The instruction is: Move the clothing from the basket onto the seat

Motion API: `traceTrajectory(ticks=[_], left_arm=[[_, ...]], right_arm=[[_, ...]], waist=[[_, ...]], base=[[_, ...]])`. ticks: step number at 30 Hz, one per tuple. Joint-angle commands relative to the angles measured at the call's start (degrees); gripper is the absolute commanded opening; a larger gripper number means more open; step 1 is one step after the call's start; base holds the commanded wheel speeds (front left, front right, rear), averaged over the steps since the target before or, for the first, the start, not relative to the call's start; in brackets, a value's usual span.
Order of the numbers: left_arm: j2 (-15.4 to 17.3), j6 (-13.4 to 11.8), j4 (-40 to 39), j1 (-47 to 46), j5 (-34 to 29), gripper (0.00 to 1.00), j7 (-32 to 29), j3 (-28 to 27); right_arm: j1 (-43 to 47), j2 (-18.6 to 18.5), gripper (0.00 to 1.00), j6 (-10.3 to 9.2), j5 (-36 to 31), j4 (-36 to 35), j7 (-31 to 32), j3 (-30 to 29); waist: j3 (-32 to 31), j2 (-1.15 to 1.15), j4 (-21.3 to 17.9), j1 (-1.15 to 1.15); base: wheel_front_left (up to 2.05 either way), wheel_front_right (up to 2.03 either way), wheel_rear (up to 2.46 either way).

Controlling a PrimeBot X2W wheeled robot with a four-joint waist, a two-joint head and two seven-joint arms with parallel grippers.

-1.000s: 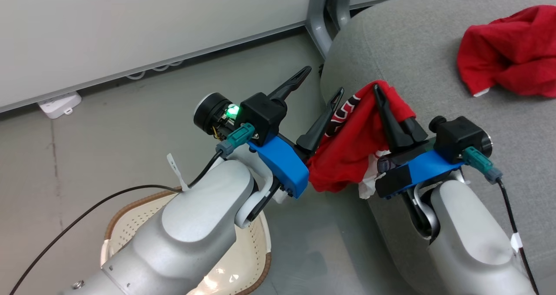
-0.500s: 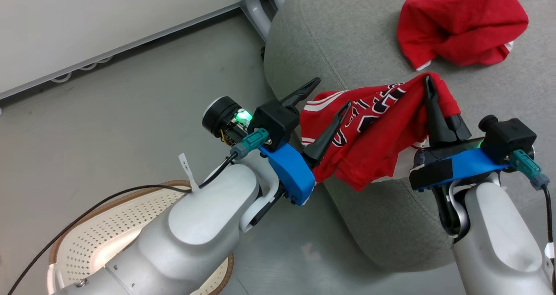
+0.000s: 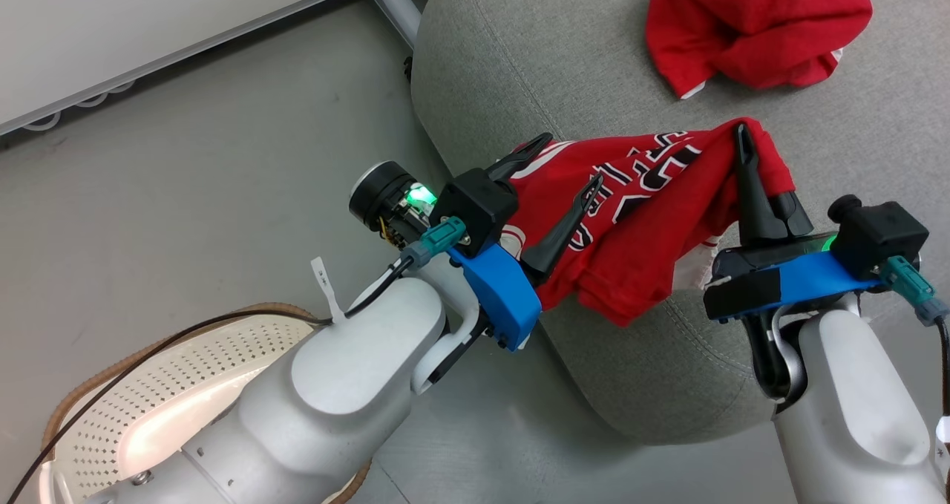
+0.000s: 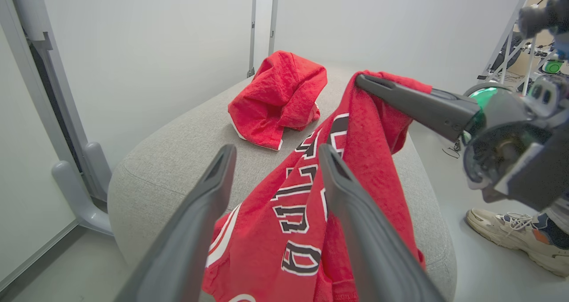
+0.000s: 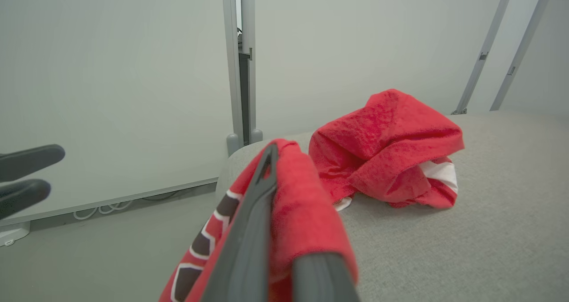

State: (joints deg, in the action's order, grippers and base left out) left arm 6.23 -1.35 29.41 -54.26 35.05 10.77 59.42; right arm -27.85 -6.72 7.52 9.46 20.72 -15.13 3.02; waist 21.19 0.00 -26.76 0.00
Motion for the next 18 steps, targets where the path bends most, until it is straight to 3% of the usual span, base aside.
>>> traceTrajectory(ticks=[1, 9, 10, 18], left_arm=[[0.1, 0.2, 0.2, -0.9, -0.2, 1.0, 0.4, -0.1], [1.1, -0.6, 0.0, -1.7, -0.5, 1.0, 0.6, -0.3], [1.5, -0.7, -0.3, -2.2, -0.9, 1.0, 0.2, 0.0], [3.6, -1.3, -1.8, -4.5, -2.3, 1.0, -1.6, 0.8]], right_arm=[[-1.0, -0.1, 0.0, -0.06, -0.1, -0.6, 0.0, 0.1], [-9.2, -2.9, 0.0, -0.06, -0.2, -3.5, 0.0, -1.2], [-14.0, -4.8, 0.0, -0.06, -0.2, -5.0, 0.0, -2.5], [-26.2, -14.6, 0.0, -0.06, 0.2, -7.9, 0.0, -11.9]], waist=[[0.2, 0.0, 0.1, 0.0], [2.7, 0.0, 0.7, 0.0], [4.6, 0.0, 1.1, 0.0], [11.3, 0.0, 2.4, 0.0]], base=[[0.0, 0.0, 0.0], [0.0, 0.0, 0.0], [0.0, 0.0, 0.0], [0.0, 0.0, 0.0]])
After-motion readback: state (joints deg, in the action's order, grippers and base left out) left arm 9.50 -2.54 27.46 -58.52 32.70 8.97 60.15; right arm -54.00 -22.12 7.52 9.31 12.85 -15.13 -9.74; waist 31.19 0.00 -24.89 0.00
